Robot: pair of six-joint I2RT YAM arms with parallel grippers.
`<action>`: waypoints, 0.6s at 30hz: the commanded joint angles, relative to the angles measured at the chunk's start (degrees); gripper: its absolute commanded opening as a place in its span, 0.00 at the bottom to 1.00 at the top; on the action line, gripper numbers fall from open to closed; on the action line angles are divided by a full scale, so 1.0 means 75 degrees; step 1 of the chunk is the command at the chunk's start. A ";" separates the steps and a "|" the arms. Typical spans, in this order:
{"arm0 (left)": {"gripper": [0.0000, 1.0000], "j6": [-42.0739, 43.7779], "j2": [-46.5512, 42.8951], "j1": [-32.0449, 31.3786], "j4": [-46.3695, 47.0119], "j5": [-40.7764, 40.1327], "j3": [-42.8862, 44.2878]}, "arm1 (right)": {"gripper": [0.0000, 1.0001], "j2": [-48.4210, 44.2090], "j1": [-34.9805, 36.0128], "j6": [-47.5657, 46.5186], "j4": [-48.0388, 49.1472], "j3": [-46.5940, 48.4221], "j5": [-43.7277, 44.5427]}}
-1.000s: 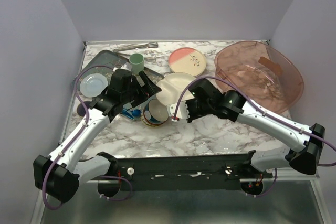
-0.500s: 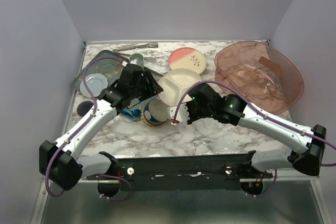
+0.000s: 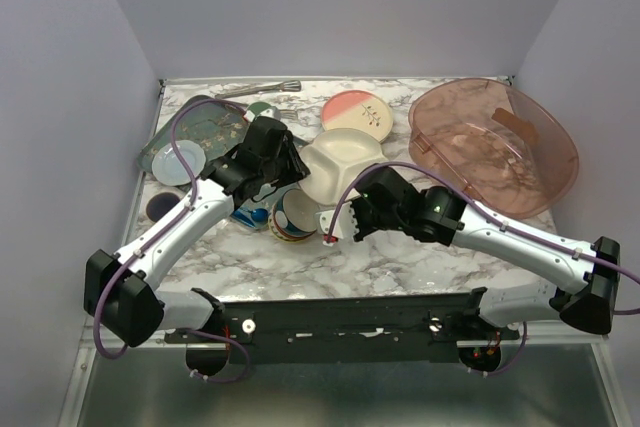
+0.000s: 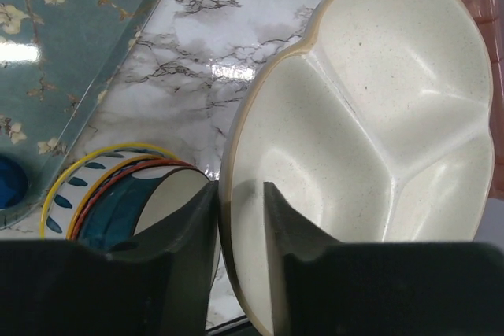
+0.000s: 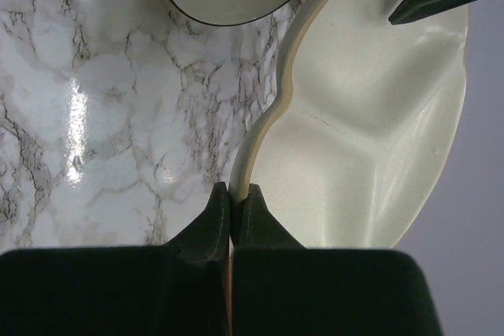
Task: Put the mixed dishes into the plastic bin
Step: Pick up the plate at the center of the board.
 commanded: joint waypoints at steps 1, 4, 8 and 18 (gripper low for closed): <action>0.31 0.0190 0.0021 -0.0048 -0.0172 -0.0261 0.0226 | 0.01 -0.0480 0.0123 -0.0561 0.1631 0.0163 0.0873; 0.13 0.0202 -0.0049 -0.0037 -0.0126 -0.0190 0.0202 | 0.01 -0.0469 0.0135 -0.0561 0.1643 0.0151 0.0850; 0.00 0.0178 -0.0341 -0.0013 0.0249 -0.0120 -0.0008 | 0.01 -0.0504 0.0147 -0.0503 0.1631 0.0105 0.0768; 0.00 -0.0442 -0.1747 0.0198 0.2193 -0.0037 -0.1449 | 0.49 -0.0621 0.0018 -0.0117 0.1585 -0.0177 0.0159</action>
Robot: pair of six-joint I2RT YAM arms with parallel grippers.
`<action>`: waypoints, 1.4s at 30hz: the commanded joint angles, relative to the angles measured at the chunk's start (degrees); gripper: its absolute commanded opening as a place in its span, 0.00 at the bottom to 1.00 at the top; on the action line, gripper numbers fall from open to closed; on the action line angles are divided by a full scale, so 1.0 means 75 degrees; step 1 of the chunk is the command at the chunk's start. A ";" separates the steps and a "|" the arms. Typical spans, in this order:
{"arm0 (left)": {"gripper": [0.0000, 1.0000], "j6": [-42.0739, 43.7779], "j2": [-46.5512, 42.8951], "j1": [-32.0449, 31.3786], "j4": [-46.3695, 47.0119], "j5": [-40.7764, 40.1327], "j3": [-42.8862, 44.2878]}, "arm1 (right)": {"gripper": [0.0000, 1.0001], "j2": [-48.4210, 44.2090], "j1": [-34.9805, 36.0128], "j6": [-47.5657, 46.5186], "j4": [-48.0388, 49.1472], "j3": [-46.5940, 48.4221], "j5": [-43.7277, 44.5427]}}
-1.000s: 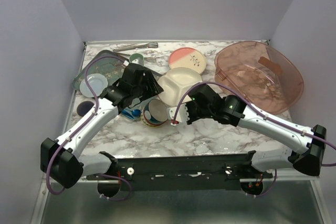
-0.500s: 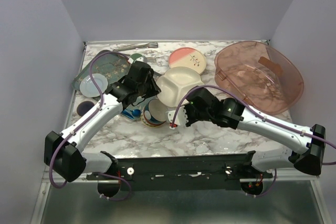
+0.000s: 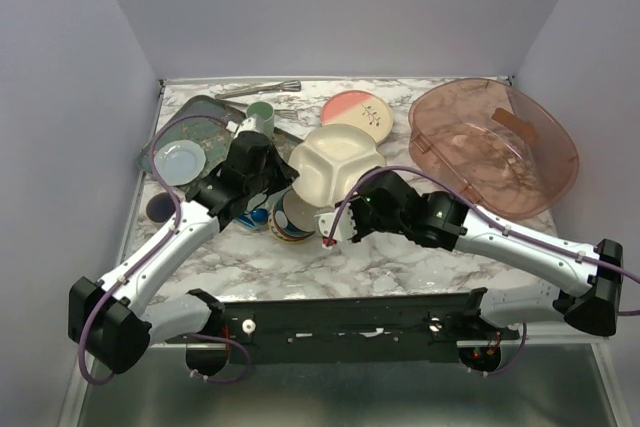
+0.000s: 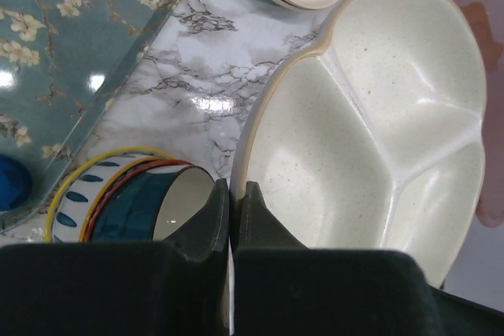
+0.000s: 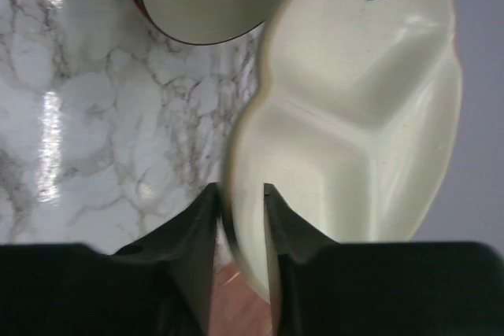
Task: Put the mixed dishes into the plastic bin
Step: Pick up the plate at the center of the board.
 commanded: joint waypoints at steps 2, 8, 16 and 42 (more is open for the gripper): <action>0.00 -0.0178 -0.0959 0.0038 0.1408 -0.0003 -0.0570 | 0.76 -0.0461 -0.0218 0.0252 0.0848 0.0211 -0.0317; 0.00 -0.0260 -0.1393 0.0049 0.2134 -0.0097 -0.1109 | 0.89 -0.0694 -0.0967 0.1259 0.0215 0.0854 -0.2226; 0.00 -0.0073 -0.1276 0.0049 0.2790 -0.0016 -0.1157 | 0.96 -0.1701 -0.3462 0.3796 0.1125 0.0330 -0.5460; 0.00 0.0138 -0.1112 -0.0208 0.5041 0.0149 -0.1508 | 0.95 -0.1914 -0.5504 1.2288 0.7854 -0.3761 -0.5839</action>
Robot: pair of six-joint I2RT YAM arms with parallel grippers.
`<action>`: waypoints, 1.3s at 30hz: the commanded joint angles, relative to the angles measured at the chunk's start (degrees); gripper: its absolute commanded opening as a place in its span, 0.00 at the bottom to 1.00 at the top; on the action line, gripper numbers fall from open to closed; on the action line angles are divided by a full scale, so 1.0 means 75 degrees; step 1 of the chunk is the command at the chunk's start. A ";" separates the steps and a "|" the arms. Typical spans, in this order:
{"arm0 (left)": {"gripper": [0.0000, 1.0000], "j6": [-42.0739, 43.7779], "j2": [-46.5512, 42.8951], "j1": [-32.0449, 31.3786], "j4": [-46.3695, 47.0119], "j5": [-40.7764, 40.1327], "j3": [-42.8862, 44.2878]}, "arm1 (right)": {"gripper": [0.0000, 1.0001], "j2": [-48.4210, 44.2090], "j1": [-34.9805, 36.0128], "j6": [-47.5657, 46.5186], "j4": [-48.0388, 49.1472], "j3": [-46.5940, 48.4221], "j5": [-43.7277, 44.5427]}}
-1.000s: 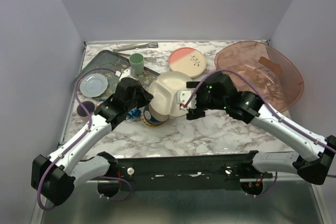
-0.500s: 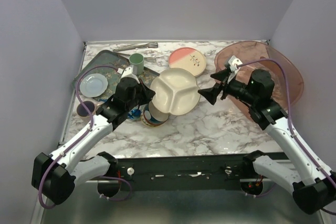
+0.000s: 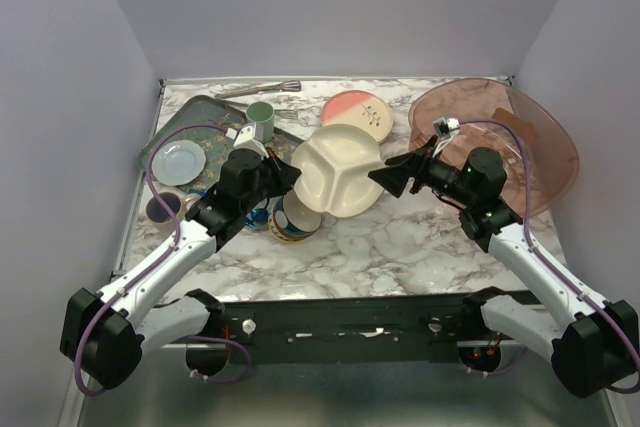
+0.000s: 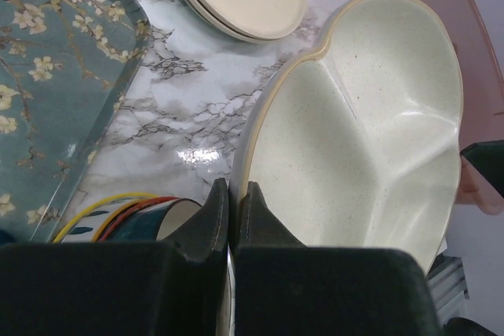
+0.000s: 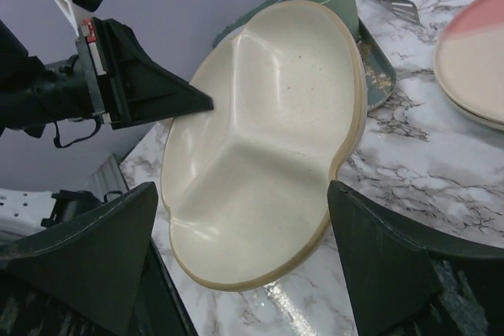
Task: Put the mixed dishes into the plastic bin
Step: Pick up the plate at the center of the board.
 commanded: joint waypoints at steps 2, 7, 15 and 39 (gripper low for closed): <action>0.00 -0.0456 -0.0101 -0.0314 0.2369 -0.0026 0.0375 | 0.95 0.0074 -0.0034 0.0715 0.0839 -0.0124 -0.0228; 0.00 -0.0128 0.0087 -0.0735 0.2533 -0.0471 0.0550 | 0.95 0.0097 -0.0045 0.0832 0.0851 -0.0148 -0.0158; 0.00 0.0212 0.0286 -0.1193 0.2685 -0.1139 0.0738 | 0.95 0.0085 -0.0092 0.0856 0.0605 -0.0124 0.0264; 0.00 0.0389 -0.0053 -0.1474 0.3025 -0.2780 0.0703 | 0.89 0.0086 -0.0503 0.0610 0.0090 -0.0113 0.1635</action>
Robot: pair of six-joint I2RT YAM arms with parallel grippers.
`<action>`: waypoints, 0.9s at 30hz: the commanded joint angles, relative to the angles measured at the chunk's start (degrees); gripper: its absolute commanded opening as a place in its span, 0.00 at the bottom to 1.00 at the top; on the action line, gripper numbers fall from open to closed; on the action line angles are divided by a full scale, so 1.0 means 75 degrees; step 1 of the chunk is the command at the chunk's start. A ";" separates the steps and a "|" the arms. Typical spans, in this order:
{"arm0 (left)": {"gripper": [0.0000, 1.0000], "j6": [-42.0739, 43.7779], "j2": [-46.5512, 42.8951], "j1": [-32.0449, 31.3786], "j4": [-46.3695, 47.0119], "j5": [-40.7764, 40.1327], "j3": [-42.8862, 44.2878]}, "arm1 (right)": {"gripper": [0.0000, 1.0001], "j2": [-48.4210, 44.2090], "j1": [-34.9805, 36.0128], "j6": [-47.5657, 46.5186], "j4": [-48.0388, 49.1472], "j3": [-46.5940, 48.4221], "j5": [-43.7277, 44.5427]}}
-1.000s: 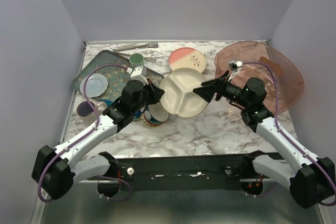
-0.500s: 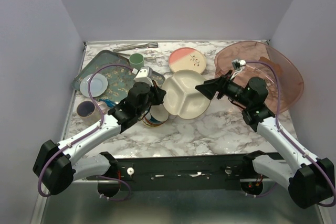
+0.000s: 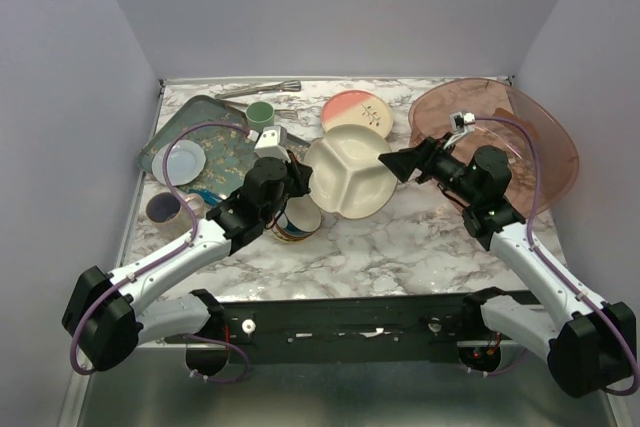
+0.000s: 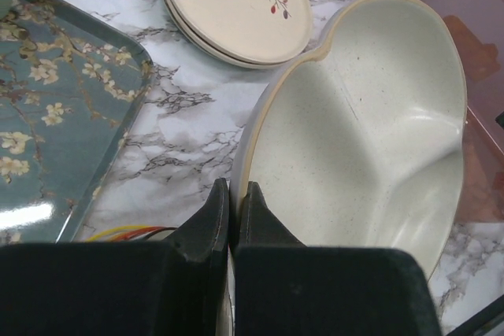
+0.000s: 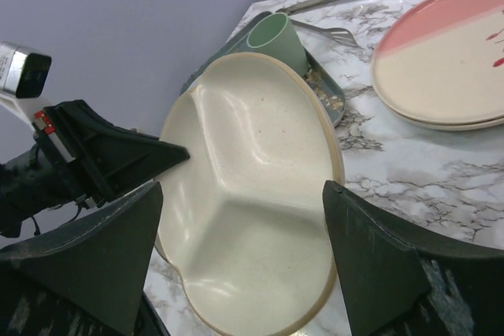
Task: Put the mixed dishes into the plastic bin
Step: Pick up the plate at the center of the board.
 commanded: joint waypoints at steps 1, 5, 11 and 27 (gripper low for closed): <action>0.00 -0.0623 -0.0694 -0.0040 0.2107 -0.0790 0.0615 | 0.89 0.0021 -0.0089 -0.0232 -0.0225 -0.0086 0.0650; 0.00 -0.0787 -0.0788 -0.0040 0.2236 -0.0896 0.0568 | 0.88 0.0115 -0.0100 -0.0244 -0.0202 -0.0133 0.0721; 0.00 -0.1068 -0.0754 -0.0040 0.2423 -0.0779 0.0627 | 0.86 0.0361 -0.0101 0.0025 -0.0061 -0.0251 0.0475; 0.00 -0.1467 -0.0038 -0.0205 0.3127 -0.0638 0.0732 | 0.08 0.0526 -0.0252 0.0681 0.0290 -0.0332 -0.0204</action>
